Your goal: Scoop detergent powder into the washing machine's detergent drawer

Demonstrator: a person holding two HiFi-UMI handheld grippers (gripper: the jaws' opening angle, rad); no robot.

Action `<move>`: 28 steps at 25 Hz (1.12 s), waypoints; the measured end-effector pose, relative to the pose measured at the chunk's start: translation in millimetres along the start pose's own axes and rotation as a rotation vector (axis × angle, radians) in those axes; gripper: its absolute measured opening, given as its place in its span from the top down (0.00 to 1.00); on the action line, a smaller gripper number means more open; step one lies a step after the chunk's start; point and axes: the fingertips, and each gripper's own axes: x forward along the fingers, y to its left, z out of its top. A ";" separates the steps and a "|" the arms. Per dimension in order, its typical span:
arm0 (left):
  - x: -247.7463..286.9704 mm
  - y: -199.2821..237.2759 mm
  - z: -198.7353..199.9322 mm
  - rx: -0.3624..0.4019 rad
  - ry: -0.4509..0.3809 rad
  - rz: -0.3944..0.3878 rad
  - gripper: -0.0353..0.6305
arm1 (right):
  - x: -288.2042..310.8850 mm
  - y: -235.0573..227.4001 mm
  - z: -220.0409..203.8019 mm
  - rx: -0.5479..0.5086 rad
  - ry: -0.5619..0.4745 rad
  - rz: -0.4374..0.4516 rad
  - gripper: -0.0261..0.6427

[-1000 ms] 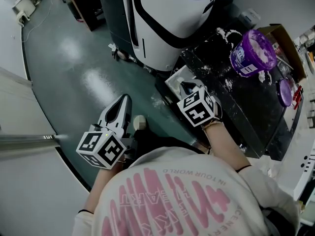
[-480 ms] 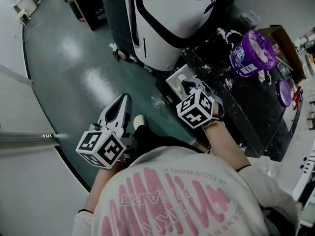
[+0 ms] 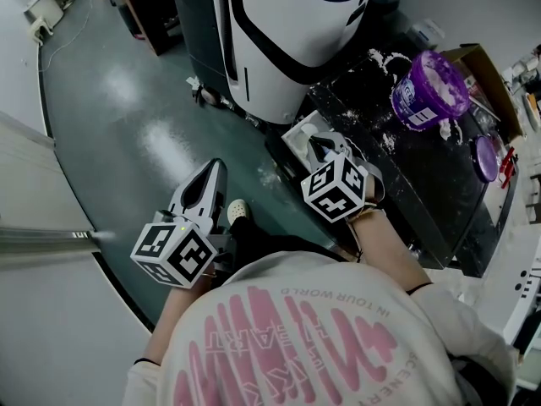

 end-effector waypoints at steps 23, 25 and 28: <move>-9.0 -2.7 -6.2 -0.015 -0.018 -0.002 0.95 | -18.9 1.6 7.8 -0.217 -0.026 -0.142 0.96; -9.2 -2.3 -6.8 -0.018 -0.017 -0.003 0.95 | -19.5 1.6 8.9 -0.247 -0.025 -0.153 0.96; -9.7 -2.6 -6.0 -0.021 -0.024 -0.007 0.95 | -20.9 1.6 9.6 -0.271 -0.026 -0.164 0.96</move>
